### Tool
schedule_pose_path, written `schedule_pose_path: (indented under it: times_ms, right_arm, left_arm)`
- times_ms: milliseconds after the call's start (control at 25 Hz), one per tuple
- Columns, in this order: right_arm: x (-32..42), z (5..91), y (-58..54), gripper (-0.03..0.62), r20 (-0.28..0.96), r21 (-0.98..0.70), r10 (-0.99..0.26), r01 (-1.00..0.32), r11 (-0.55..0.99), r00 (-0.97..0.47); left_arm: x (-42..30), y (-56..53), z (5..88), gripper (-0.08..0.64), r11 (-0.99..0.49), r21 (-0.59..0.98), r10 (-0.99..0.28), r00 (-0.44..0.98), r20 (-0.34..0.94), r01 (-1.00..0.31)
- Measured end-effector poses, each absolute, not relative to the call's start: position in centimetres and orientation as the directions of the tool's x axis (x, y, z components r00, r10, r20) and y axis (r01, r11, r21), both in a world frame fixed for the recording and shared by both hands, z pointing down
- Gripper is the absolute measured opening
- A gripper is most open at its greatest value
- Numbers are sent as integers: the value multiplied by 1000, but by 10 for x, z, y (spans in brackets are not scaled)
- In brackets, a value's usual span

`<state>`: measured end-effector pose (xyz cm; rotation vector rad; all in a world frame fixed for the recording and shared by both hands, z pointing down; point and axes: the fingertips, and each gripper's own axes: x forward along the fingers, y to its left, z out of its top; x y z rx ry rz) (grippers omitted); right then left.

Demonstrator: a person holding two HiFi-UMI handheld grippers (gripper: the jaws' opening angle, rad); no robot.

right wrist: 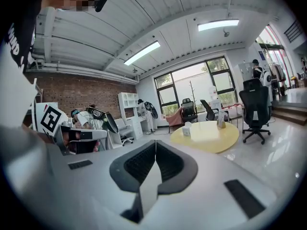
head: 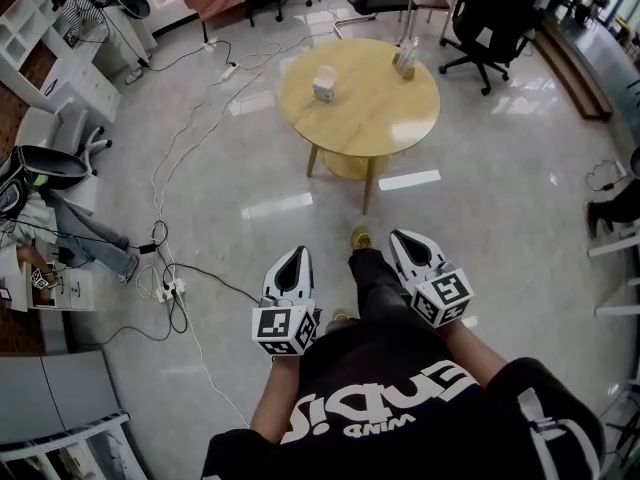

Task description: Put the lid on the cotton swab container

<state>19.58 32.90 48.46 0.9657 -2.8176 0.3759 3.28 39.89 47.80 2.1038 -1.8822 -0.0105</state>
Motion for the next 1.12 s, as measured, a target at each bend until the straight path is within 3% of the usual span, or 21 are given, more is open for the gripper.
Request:
schedule_pose_path:
  times_ms: [1120]
  right_arm:
    - [92, 497, 143, 3, 238, -228, -553, -599, 768, -799]
  left_arm:
    - [-61, 217, 477, 11, -82, 198, -970, 124, 209, -977]
